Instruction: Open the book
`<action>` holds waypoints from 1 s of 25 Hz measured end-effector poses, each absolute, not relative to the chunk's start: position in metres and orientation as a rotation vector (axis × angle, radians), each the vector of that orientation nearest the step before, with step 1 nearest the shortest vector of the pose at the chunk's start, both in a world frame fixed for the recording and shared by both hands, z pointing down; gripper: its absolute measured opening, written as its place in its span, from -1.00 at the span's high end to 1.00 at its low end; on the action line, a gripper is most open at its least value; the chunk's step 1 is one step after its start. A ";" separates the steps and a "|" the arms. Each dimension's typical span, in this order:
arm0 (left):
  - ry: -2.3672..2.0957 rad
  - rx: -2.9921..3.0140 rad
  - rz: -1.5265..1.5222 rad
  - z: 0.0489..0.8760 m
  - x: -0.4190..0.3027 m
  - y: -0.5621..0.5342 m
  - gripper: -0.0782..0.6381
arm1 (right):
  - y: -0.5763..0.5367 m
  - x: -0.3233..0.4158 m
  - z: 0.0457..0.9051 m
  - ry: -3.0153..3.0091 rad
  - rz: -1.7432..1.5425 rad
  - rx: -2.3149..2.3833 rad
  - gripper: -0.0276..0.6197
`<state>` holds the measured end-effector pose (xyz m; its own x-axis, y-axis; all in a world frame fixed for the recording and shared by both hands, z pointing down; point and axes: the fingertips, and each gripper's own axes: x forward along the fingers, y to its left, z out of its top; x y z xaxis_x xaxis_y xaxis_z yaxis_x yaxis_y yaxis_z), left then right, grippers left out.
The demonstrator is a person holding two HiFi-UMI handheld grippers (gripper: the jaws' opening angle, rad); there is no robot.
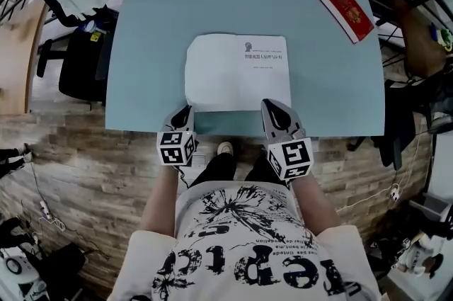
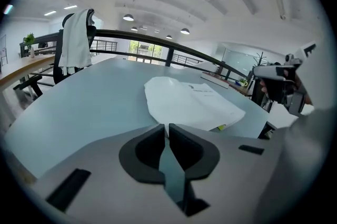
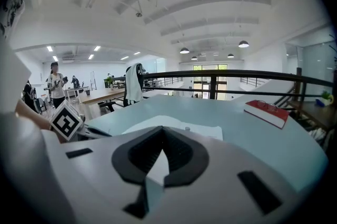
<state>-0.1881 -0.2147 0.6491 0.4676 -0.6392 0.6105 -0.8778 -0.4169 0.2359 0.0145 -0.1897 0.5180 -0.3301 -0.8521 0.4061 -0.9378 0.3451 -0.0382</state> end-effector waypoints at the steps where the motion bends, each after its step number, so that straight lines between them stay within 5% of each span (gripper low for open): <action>1: -1.253 2.184 0.590 0.651 -0.188 -0.214 0.70 | -0.189 0.016 0.520 -2.293 0.390 1.593 0.89; 5: -1.272 2.166 0.564 0.649 -0.191 -0.213 0.35 | -0.186 0.018 0.522 -2.288 0.395 1.603 0.89; 10: -1.317 2.213 0.464 0.611 -0.186 -0.221 0.34 | -0.187 0.024 0.507 -2.309 0.353 1.632 0.89; 15: -1.318 2.347 0.339 0.546 -0.157 -0.231 0.36 | -0.187 0.034 0.480 -2.362 0.287 1.649 0.89; 25: -1.310 2.563 0.184 0.451 -0.088 -0.234 0.70 | -0.197 0.085 0.420 -2.427 0.104 1.711 0.89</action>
